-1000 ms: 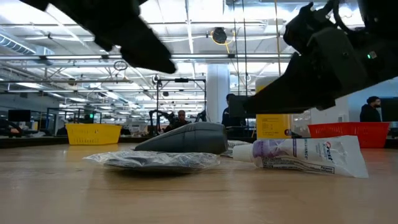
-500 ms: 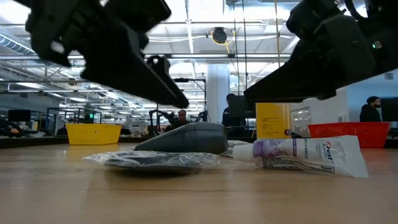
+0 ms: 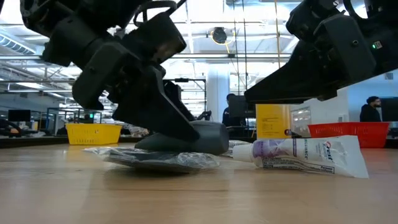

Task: Pick & Place Travel size toiletries
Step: Put the dark blue shave cream into the green bin, then put the white toothpaste into the yellow bin

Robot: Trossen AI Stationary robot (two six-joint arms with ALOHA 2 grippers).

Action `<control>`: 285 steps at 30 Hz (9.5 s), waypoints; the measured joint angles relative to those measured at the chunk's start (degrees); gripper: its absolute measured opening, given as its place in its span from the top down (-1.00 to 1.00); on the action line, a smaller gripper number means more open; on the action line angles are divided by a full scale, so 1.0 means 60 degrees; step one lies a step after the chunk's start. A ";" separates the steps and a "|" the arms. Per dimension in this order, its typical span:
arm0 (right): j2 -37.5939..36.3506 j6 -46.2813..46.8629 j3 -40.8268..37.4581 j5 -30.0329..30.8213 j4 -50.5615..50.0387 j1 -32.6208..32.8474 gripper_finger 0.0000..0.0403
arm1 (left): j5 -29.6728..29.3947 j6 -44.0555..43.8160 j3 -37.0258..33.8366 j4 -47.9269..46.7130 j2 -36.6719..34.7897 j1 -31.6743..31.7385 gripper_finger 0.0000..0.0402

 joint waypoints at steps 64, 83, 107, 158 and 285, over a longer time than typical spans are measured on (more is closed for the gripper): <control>0.0000 0.0037 -0.0007 -0.0007 -0.0006 0.0000 -0.05 | 0.0147 0.0246 -0.0011 -0.3327 -0.2561 0.1319 0.56; 0.0000 0.0482 -0.0007 -0.0013 0.0000 0.0002 -0.05 | 0.2626 -1.1052 0.0004 -1.3018 -0.7485 -0.2219 0.56; 0.0000 0.0483 -0.0007 -0.0023 0.0000 0.0000 -0.05 | 0.4704 -1.6367 -0.0004 -1.3431 -0.4262 -0.4144 0.50; -0.1440 0.0389 0.0044 -0.1286 -0.3015 0.1999 -0.10 | -0.4508 -0.2447 0.0004 -0.5451 -0.4621 -0.1803 -0.36; -0.1537 -0.2974 0.0040 0.0964 0.0059 0.0929 0.10 | -0.1576 -0.0931 0.0004 -1.2259 -0.6340 1.0710 0.63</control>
